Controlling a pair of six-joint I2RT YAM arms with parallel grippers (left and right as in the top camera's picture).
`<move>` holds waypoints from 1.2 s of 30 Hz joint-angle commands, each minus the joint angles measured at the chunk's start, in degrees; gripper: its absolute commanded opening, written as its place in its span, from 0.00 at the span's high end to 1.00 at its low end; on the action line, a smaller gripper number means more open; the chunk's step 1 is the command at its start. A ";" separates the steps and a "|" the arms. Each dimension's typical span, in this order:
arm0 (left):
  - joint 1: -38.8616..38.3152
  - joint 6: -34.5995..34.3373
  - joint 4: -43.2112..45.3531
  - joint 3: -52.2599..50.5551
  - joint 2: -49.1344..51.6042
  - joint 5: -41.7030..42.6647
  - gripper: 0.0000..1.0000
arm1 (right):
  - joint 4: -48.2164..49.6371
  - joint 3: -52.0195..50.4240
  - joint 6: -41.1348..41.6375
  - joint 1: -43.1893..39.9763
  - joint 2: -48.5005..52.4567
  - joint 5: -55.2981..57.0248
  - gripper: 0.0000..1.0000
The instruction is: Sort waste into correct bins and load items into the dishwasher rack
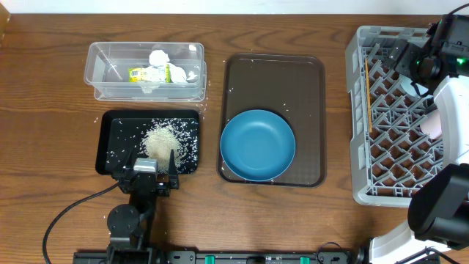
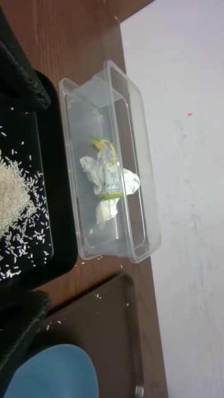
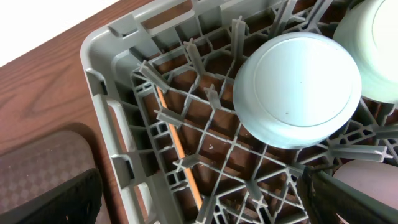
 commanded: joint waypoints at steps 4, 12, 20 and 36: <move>0.28 0.96 -2.27 -0.76 -0.28 0.22 0.07 | -2.25 0.04 0.33 -0.35 -6.03 0.37 0.01; 0.28 0.96 -2.27 -0.76 -0.28 0.22 0.07 | -4.48 0.04 0.33 -0.26 -20.55 0.37 0.01; 0.28 0.96 -2.27 -0.76 -0.28 0.22 0.07 | -6.95 0.04 -0.96 3.52 -31.69 0.42 0.01; 0.28 0.96 -2.27 -0.76 -0.28 0.22 0.07 | 4.15 -24.70 -3.15 14.91 -43.19 2.16 0.01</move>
